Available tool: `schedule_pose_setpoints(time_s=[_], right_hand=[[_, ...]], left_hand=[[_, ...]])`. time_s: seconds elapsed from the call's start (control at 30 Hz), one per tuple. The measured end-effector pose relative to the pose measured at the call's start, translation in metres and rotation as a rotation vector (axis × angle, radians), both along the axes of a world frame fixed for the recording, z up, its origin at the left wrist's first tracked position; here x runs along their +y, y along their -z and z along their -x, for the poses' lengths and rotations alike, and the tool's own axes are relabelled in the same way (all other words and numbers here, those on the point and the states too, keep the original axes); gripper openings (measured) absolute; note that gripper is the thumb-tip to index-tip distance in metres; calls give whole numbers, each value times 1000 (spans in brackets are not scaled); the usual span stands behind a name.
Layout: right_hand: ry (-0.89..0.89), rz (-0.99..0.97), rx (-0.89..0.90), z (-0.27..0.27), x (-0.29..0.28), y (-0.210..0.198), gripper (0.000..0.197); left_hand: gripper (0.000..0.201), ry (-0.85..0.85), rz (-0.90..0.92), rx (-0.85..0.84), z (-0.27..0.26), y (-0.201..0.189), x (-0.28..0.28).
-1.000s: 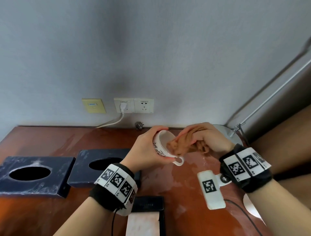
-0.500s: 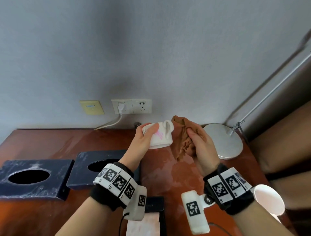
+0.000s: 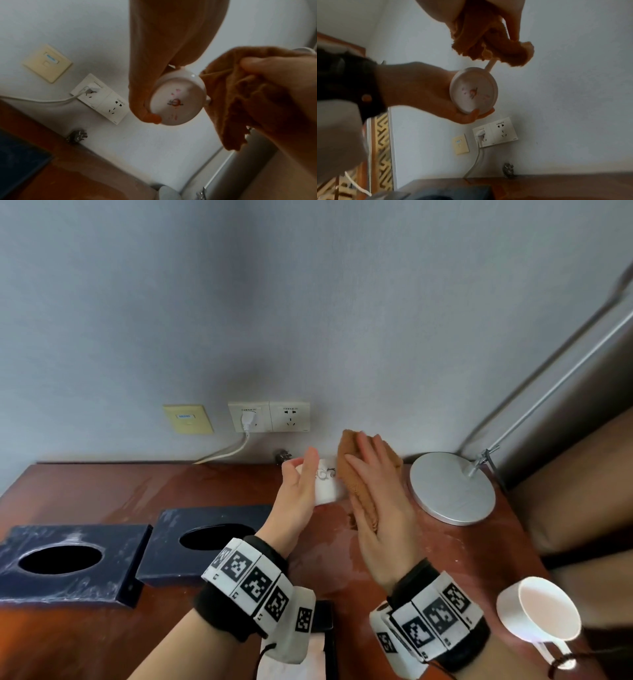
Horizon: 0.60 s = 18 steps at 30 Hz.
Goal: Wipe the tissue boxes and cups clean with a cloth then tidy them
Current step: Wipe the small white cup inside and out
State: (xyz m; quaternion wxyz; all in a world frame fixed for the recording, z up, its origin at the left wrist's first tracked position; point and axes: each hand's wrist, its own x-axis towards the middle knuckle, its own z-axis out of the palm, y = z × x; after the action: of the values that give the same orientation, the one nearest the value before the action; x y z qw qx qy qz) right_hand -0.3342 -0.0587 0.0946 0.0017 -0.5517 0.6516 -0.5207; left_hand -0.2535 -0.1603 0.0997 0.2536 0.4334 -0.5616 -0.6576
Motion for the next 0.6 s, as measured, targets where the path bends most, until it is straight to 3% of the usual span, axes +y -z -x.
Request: schedule_pose_setpoints(time_s=[0.1, 0.17, 0.2, 0.33, 0.5, 0.6], right_hand=[[58, -215, 314, -2, -3, -1, 47], [55, -260, 378, -2, -5, -2, 55], [53, -264, 384, 0, -6, -3, 55], [38, -197, 326, 11, -7, 0, 47], [-61, -117, 193, 23, 5, 2, 35], [10, -79, 121, 29, 11, -8, 19]], left_hand=[[50, 23, -46, 39, 3, -2, 7], [42, 25, -51, 54, 5, -1, 8], [45, 16, -57, 68, 5, -1, 8], [92, -49, -117, 143, 8, 1, 6], [67, -95, -109, 83, 3, 13, -3], [63, -114, -128, 92, 0, 11, -3]])
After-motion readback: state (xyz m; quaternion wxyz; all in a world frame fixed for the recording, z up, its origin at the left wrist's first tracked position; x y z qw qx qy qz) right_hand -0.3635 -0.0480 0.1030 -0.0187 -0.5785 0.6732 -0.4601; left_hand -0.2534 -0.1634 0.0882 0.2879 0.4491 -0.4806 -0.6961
